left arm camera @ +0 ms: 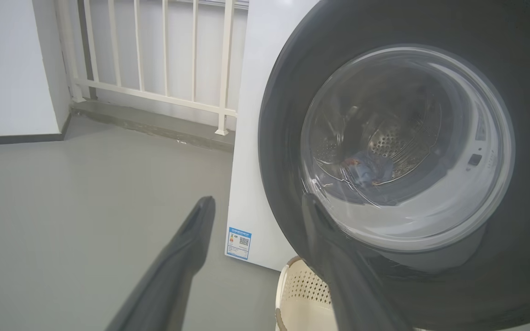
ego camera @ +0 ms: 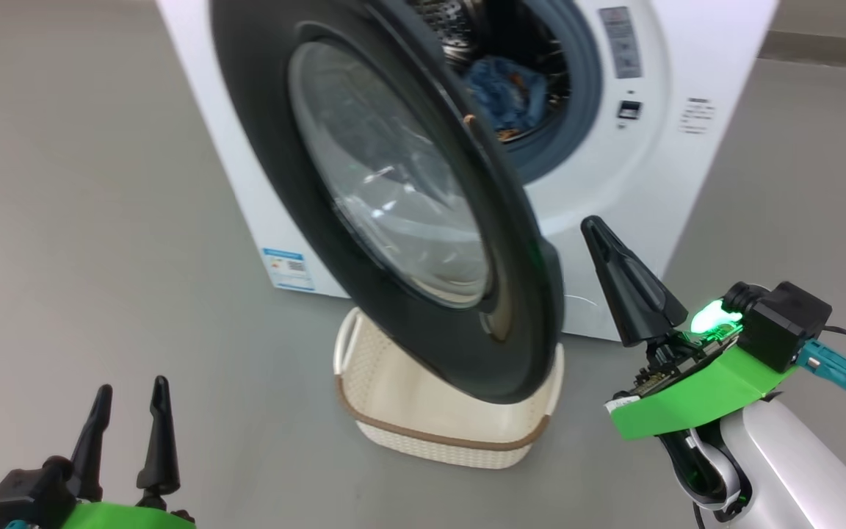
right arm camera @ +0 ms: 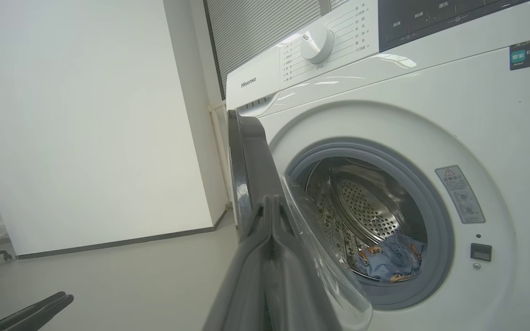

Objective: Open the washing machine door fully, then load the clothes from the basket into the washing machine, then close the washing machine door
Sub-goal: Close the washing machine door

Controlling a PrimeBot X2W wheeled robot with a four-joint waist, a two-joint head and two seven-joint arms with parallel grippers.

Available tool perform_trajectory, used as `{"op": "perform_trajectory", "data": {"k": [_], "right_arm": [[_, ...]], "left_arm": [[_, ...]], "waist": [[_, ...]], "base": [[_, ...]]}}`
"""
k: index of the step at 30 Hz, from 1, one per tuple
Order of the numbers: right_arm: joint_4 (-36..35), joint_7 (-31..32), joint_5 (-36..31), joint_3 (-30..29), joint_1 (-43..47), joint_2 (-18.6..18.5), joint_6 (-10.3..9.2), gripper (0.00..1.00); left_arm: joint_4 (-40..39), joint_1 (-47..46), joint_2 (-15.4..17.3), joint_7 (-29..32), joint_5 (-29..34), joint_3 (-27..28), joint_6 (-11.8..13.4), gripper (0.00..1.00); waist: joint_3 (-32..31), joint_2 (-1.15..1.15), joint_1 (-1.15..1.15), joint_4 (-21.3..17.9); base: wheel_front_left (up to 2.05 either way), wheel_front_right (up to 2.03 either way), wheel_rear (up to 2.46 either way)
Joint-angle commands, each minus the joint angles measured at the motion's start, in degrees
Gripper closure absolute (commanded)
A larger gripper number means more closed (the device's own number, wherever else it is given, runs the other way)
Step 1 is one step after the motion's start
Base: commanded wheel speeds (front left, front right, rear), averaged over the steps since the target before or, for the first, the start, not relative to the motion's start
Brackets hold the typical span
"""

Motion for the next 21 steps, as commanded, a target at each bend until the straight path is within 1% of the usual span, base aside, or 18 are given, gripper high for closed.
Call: {"op": "perform_trajectory", "data": {"k": [1,10,15,21], "right_arm": [[-1.62,-0.46,0.25,0.97,-1.71,-0.02,0.25,1.0],[-1.74,-0.46,0.11,2.55,-1.12,-0.02,0.25,1.0],[-0.51,-0.46,0.42,4.52,-0.63,-0.23,0.25,1.0],[4.52,-0.46,0.62,7.1,-0.12,-1.35,0.25,1.0]], "left_arm": [[-0.95,-2.31,0.91,-0.6,0.45,1.96,-0.23,0.0],[-0.57,-2.14,0.65,-0.6,0.56,2.07,-0.37,0.0],[-0.42,-1.99,0.56,-0.6,0.45,2.08,-0.45,0.0],[-0.38,-2.09,0.53,-0.6,0.28,2.21,-0.56,0.0]], "waist": [[0.03,0.0,0.0,3.47],[-0.19,0.0,0.0,8.9],[-0.23,0.0,0.0,9.97],[0.15,0.0,0.0,10.48]], "base": [[0.0,0.0,0.0],[0.0,0.0,0.0],[0.0,0.0,0.0],[0.0,0.0,0.0]]}}
